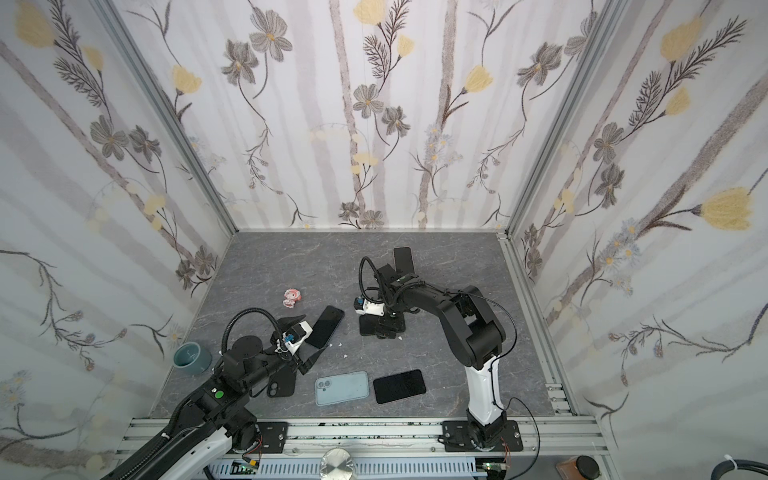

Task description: Put the phone into the phone case

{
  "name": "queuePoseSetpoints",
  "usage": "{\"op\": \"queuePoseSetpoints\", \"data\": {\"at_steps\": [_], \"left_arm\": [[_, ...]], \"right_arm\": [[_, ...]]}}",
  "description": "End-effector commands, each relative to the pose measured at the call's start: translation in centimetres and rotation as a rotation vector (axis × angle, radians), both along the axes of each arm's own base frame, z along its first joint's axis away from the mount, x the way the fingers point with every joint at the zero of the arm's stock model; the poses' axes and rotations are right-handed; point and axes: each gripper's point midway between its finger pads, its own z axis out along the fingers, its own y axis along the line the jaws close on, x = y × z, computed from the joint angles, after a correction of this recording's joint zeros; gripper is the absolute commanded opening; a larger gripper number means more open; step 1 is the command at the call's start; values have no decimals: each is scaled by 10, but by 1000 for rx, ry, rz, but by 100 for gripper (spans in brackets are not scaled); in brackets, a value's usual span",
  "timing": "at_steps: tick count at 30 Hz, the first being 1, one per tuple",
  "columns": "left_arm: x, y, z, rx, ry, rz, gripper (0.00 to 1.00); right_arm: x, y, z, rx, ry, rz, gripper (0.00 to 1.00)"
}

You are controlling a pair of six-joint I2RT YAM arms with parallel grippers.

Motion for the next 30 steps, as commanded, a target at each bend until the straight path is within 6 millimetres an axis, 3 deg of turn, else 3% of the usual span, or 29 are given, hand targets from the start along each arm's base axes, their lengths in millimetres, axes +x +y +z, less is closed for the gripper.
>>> {"op": "queuePoseSetpoints", "data": {"at_steps": [1,7,11,14,21,25,30], "left_arm": [[4,2,8,-16,-38,19,100],[9,7,10,-18,-50,60,100],[11,8,10,-20,-44,72,100],[11,7,10,-24,-41,73,100],[13,6,9,-26,-32,75,100],[15,4,10,-32,-19,77,100],[21,1,12,-31,8,83,100]], "right_arm": [[-6,-9,-12,-65,32,-21,94],[1,-9,-10,-67,76,-143,69],[2,-25,-16,-87,104,-258,67],[4,-52,-23,-135,112,-379,65],[8,-137,-24,-177,144,-756,66],[24,-185,-13,-135,95,-986,65],[49,-225,-5,-78,87,-1216,65]]}}
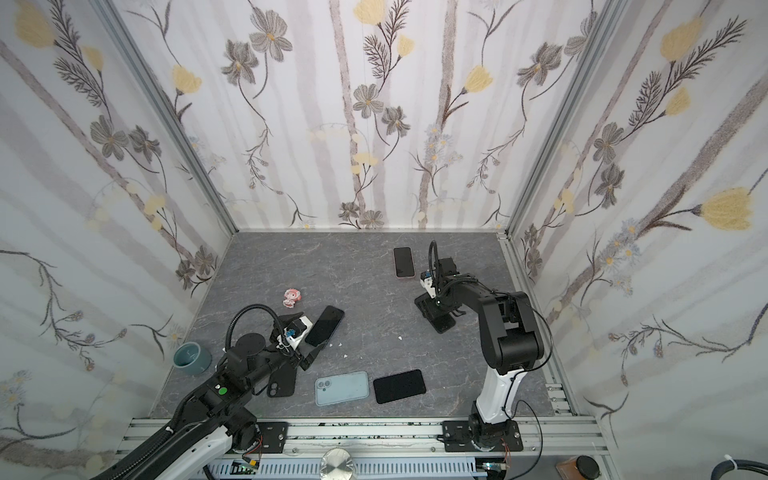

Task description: Put the phone into the phone case

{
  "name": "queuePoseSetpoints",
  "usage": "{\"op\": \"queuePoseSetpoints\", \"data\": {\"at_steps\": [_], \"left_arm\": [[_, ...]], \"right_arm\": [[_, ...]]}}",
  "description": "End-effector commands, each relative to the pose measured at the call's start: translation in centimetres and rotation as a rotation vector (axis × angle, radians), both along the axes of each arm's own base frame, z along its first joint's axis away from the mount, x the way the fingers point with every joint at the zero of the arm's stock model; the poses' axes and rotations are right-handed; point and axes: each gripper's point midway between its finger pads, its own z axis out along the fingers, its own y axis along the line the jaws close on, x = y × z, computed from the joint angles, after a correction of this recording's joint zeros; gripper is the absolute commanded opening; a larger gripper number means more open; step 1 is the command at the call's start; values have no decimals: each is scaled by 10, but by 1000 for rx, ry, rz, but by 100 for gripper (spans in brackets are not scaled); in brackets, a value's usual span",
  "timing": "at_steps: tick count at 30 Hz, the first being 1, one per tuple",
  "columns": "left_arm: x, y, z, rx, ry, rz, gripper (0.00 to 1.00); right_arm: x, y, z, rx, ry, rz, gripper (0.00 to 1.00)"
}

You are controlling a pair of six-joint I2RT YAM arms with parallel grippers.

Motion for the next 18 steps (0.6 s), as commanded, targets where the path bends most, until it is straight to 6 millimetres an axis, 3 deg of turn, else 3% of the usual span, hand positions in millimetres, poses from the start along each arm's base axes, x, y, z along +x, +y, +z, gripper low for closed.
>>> {"op": "queuePoseSetpoints", "data": {"at_steps": [1,5,10,18], "left_arm": [[7,-4,18,-29,-34,6,100],[12,-4,17,-13,-20,21,100],[10,-4,13,-9,-15,14,100],[8,-3,14,-14,-28,14,100]], "right_arm": [[0,-33,-6,-41,65,-205,65],[26,-51,-11,-12,91,-310,64],[73,-69,-6,-1,44,-402,65],[135,-71,-7,25,18,-425,67]]}}
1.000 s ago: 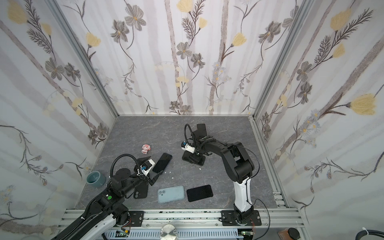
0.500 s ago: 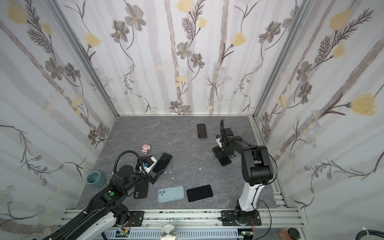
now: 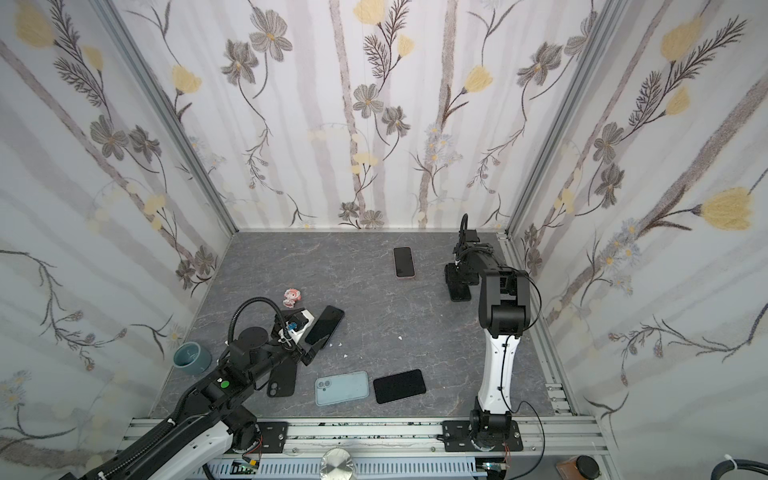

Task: Put the phone into the phone case
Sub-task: 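Lower the black-cased phone near the far wall and open the right gripper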

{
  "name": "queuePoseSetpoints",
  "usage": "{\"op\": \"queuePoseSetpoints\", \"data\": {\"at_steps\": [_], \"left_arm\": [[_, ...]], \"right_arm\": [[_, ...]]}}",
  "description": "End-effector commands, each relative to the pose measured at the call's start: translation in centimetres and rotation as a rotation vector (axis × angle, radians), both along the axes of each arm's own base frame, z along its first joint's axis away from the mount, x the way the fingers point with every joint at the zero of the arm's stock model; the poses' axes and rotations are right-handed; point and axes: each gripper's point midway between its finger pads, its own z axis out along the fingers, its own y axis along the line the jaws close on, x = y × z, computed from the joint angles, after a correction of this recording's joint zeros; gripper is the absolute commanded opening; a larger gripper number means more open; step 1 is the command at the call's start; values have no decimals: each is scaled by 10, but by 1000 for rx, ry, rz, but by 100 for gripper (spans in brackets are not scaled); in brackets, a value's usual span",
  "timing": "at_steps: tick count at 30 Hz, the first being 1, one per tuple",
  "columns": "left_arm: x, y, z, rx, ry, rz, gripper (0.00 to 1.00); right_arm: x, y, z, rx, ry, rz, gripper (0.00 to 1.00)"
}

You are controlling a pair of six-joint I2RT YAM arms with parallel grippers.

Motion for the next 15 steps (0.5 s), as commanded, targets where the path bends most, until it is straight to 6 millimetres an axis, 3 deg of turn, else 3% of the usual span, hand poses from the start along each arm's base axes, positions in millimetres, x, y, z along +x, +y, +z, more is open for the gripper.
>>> {"op": "queuePoseSetpoints", "data": {"at_steps": [1,8,12,15], "left_arm": [[2,0,7,-11,-35,2,100],[2,-1,7,-8,-37,-1,100],[3,0,7,-7,-40,5,100],[3,1,9,-12,-48,9,100]], "right_arm": [[6,3,-11,24,34,-20,67],[24,5,-7,40,-5,-17,74],[27,6,6,46,-32,-18,81],[28,9,19,66,-56,-8,100]]}}
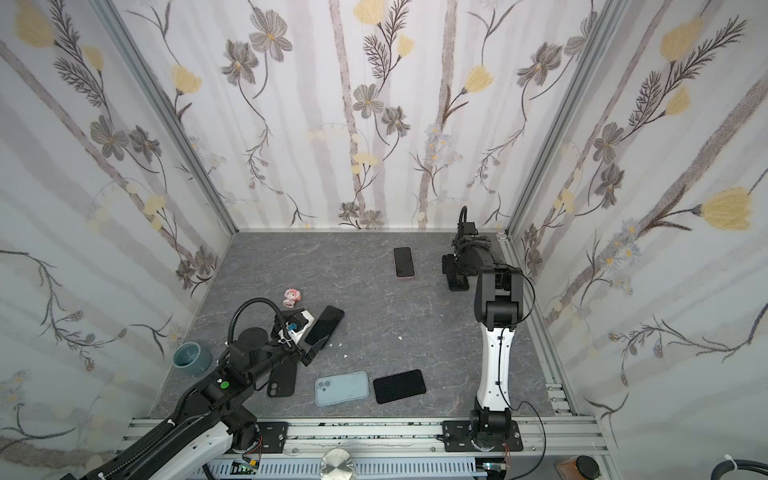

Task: Put the phone into the phone case
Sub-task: 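Lower the black-cased phone near the far wall and open the right gripper, then move the right gripper over the purple-framed phone while left arm reaches toward center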

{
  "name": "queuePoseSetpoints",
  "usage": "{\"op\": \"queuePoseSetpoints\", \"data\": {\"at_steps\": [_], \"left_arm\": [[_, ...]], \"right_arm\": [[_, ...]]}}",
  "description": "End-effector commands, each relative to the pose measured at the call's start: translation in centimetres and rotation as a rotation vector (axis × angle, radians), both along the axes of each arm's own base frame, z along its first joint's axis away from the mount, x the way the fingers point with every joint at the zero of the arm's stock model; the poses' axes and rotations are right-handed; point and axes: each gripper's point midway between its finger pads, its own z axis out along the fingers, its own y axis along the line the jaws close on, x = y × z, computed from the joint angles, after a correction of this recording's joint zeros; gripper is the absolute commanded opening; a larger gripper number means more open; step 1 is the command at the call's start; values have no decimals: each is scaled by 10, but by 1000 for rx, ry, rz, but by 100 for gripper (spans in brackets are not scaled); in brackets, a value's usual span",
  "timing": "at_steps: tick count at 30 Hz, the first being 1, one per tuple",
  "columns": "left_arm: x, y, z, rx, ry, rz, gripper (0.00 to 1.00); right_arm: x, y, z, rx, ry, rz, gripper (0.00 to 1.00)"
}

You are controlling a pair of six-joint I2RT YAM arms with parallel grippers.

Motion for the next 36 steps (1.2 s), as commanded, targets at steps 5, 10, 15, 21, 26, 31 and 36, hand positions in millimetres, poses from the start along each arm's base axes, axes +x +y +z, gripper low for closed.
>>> {"op": "queuePoseSetpoints", "data": {"at_steps": [5,10,15,21,26,31,36], "left_arm": [[6,4,14,-23,-51,35,100],[11,6,24,-44,-40,72,100],[19,7,39,-99,-21,117,100],[31,6,53,-169,21,179,100],[42,4,59,-199,80,218,100],[50,-4,60,-208,153,230,100],[60,-9,63,-223,227,269,100]], "right_arm": [[-1,6,42,32,-56,6,100],[-4,-2,87,-9,-126,-19,100],[-33,24,79,70,-57,36,95],[-62,50,95,119,-105,105,95],[-96,88,109,163,-143,240,94],[-149,140,107,164,-151,461,93],[-211,194,106,109,-219,770,92]]}}
